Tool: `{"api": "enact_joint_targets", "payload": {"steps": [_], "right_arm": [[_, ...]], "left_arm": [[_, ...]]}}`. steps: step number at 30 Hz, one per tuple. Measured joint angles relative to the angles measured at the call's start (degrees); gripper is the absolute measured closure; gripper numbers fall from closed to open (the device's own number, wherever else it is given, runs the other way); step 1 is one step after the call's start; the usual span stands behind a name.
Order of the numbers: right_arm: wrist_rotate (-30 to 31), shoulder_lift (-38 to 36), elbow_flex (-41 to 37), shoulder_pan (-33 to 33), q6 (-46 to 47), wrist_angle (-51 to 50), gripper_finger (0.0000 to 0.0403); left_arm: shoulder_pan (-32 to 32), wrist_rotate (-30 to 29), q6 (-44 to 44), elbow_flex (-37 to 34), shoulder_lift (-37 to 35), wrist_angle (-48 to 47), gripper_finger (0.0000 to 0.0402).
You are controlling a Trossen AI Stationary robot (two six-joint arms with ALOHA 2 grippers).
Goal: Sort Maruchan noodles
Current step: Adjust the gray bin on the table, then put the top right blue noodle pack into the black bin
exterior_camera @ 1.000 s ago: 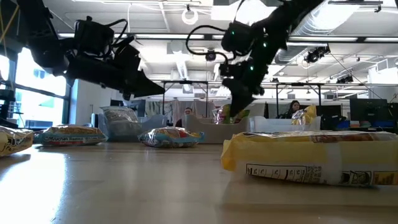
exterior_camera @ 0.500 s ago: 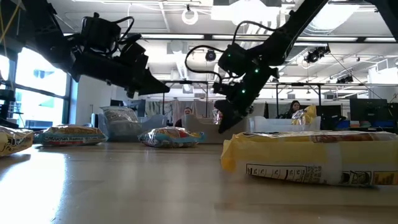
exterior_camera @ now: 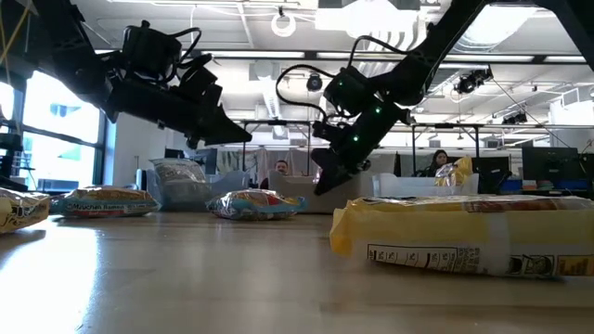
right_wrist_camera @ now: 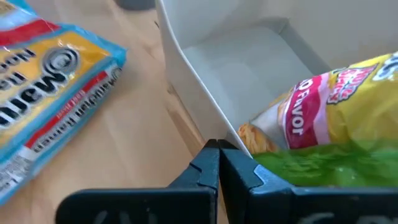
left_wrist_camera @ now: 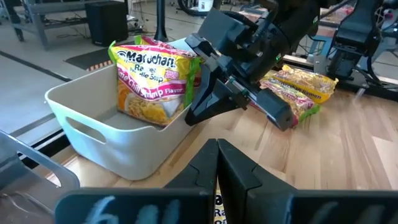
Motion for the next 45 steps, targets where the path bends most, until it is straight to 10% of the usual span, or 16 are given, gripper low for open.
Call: {"api": "enact_joint_targets", "payload": {"steps": [19, 30, 45], "right_arm": [[-3.12, -13.22, -1.13, 4.60, -7.37, -8.22, 0.0403], [-10.75, -15.74, -23.31, 8.57, -0.57, 30.11, 0.0403], [-8.08, -20.41, -25.62, 12.95, 1.81, 30.44, 0.0403]], "left_arm": [[-0.27, 1.56, -0.04, -0.01, 0.00, -0.29, 0.0401], [-4.81, 8.41, 2.42, -0.01, 0.00, -1.97, 0.0401], [-7.90, 9.51, -1.49, 1.82, 0.00, -13.17, 0.0377]]}}
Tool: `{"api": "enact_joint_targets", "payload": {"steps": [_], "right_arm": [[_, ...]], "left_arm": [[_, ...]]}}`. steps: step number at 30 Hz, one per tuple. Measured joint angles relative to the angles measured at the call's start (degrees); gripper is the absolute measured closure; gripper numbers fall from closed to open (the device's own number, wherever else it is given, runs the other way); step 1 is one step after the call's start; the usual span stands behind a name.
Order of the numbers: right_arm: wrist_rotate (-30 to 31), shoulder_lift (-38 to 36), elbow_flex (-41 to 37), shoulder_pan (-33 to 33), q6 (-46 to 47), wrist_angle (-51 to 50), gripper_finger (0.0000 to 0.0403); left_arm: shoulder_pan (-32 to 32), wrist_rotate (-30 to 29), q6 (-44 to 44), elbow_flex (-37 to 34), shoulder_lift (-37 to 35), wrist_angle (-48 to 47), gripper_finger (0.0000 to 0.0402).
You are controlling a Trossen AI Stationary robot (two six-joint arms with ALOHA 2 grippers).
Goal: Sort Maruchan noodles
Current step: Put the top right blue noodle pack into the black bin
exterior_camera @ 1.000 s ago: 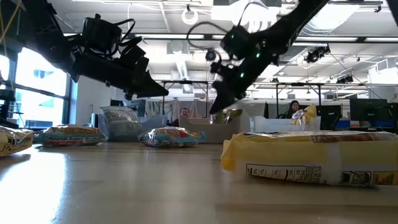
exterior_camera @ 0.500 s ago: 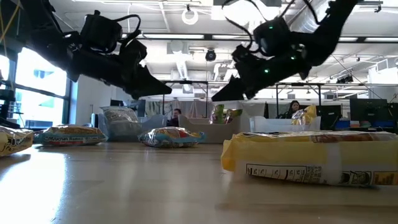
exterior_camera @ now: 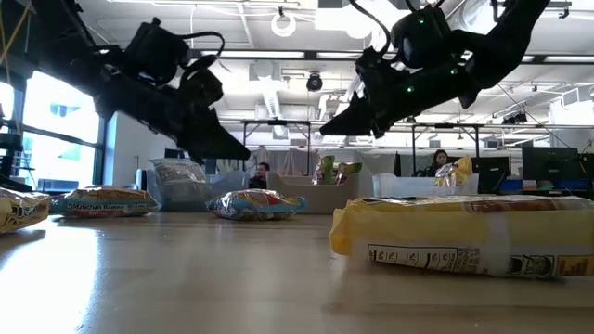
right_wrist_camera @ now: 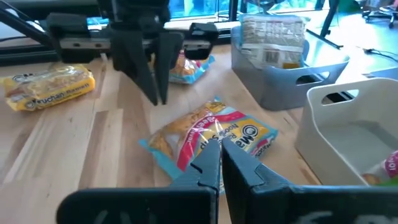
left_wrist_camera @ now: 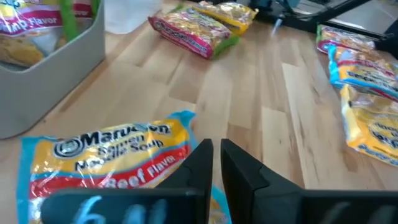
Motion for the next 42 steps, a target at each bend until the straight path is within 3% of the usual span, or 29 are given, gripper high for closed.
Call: {"api": "enact_joint_targets", "payload": {"steps": [5, 8, 12, 16, 29, 37, 42], "right_arm": [[-0.05, 0.71, -0.01, 0.37, 0.87, 0.30, 0.0403], [-0.50, 2.95, -0.07, 0.38, 1.32, 2.75, 0.0403], [-1.16, 6.94, -0.07, 0.36, 2.22, 8.07, 0.0403], [-1.20, 9.57, -0.07, 0.36, 4.49, 10.54, 0.0403], [-1.27, 10.16, -0.07, 0.36, 7.28, 10.11, 0.0403], [-1.27, 10.14, -0.07, 0.36, 9.36, 9.23, 0.0400], [-1.27, 10.12, -0.07, 0.36, 10.17, 8.19, 0.0375]], "left_arm": [[2.24, 0.39, -2.71, 7.94, -0.11, -15.65, 0.0373], [2.91, 0.30, -0.06, 12.68, -0.11, -25.83, 0.0373], [3.17, -0.64, 3.36, 16.75, -0.10, -31.84, 0.0373], [3.37, -3.80, 3.87, 17.29, 0.80, -32.23, 0.0373], [1.31, -3.22, 7.69, 17.43, 9.24, -31.66, 0.0400], [-3.92, -1.97, 11.57, 17.34, 9.14, -31.01, 0.0401], [-6.02, -1.99, 11.72, 17.20, 8.64, -30.45, 0.0401]]}}
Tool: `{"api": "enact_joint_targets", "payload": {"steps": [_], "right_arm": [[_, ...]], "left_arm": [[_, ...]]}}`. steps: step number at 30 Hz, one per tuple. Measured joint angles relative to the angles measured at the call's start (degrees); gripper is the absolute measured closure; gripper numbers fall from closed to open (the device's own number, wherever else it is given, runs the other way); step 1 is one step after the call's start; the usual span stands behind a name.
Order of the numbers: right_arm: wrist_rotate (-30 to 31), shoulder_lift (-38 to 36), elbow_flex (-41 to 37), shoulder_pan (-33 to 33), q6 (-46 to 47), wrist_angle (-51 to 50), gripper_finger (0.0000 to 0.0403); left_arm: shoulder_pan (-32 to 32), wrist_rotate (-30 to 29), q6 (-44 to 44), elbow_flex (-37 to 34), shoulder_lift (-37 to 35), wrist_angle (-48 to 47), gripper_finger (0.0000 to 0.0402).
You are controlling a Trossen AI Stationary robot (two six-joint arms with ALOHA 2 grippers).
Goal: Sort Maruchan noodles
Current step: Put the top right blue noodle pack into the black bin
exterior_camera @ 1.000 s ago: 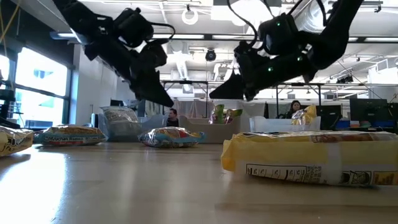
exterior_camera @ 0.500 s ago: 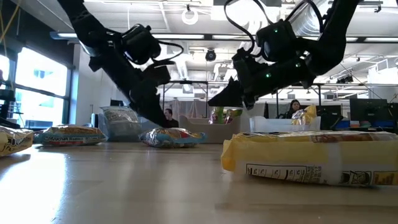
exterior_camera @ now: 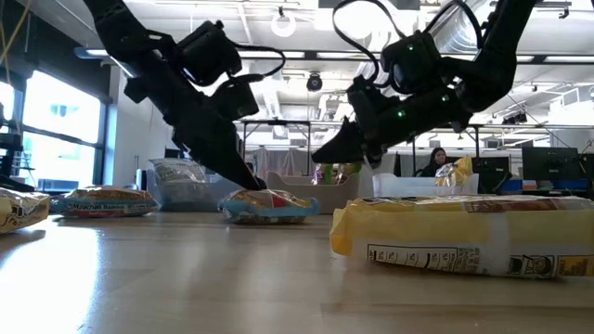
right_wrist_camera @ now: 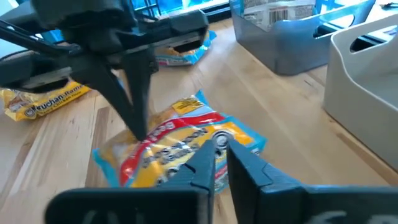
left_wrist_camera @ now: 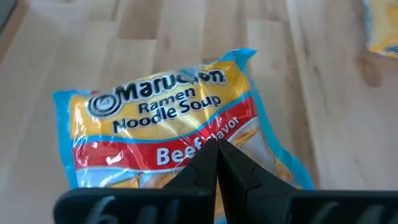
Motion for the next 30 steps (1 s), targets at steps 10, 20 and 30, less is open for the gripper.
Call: {"api": "enact_joint_targets", "payload": {"steps": [10, 20, 30], "right_arm": [[3.46, -0.04, 0.00, -0.04, -2.83, -1.90, 0.0280], [3.67, -0.06, 0.00, -0.04, -5.07, -4.14, 0.0251], [3.68, -0.07, 0.00, -0.04, -6.59, -5.02, 0.0251]], "left_arm": [[-3.01, -2.05, -5.60, 1.47, -7.83, 1.52, 0.0381], [-12.41, -16.66, -4.51, 4.74, -1.35, 1.42, 0.0265], [-15.97, -28.14, -0.89, 10.73, 10.04, -1.02, 0.0211]]}}
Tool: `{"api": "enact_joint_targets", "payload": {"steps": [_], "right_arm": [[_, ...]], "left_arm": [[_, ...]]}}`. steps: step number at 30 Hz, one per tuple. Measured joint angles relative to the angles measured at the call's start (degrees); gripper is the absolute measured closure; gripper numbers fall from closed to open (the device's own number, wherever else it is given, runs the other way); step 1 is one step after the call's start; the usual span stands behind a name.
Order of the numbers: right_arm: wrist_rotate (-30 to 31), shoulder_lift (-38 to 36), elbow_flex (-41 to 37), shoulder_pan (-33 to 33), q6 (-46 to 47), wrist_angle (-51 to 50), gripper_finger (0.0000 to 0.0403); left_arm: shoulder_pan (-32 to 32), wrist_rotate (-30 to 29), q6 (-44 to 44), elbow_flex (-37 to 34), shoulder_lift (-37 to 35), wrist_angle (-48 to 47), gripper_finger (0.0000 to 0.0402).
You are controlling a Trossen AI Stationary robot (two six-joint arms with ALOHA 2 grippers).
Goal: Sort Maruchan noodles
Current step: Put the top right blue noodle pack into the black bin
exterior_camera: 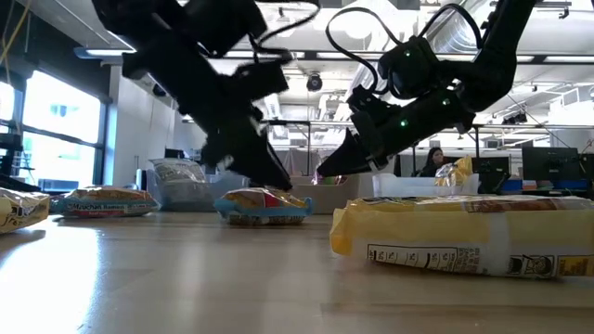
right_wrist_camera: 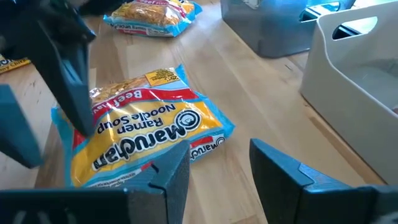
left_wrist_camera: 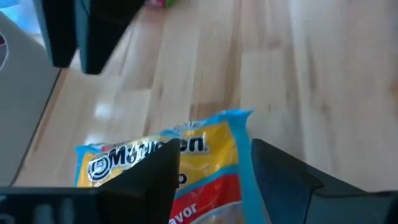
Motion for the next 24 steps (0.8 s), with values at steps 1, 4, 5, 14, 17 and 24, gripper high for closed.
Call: {"api": "enact_joint_targets", "payload": {"steps": [1, 4, 5, 14, 17, 24], "right_arm": [[0.01, 0.00, 0.00, 0.00, 0.00, -0.02, 0.0251], [0.01, 0.00, 0.00, 0.00, -0.03, -0.18, 0.0251], [0.01, 0.00, 0.00, 0.00, -0.03, -0.21, 0.0251], [0.01, 0.00, 0.00, 0.00, 0.12, -0.39, 0.0251], [0.01, 0.00, 0.00, 0.00, 1.14, -0.47, 0.0251], [-2.08, 0.00, 0.02, -0.43, 10.78, -1.92, 0.0251]], "left_arm": [[-0.15, -0.86, 0.70, 0.74, 0.98, -0.93, 0.0211], [-0.14, -0.95, 2.68, 2.72, 3.82, -3.71, 0.0212], [-0.10, -0.67, 2.75, 3.42, 4.73, -4.88, 0.0213], [0.24, 0.84, 4.83, 7.29, 8.36, -9.80, 0.0293], [0.33, 0.62, 6.64, 7.40, 8.17, -10.13, 0.0356], [0.43, -2.71, 6.05, 7.18, 4.17, -13.12, 0.0398]]}}
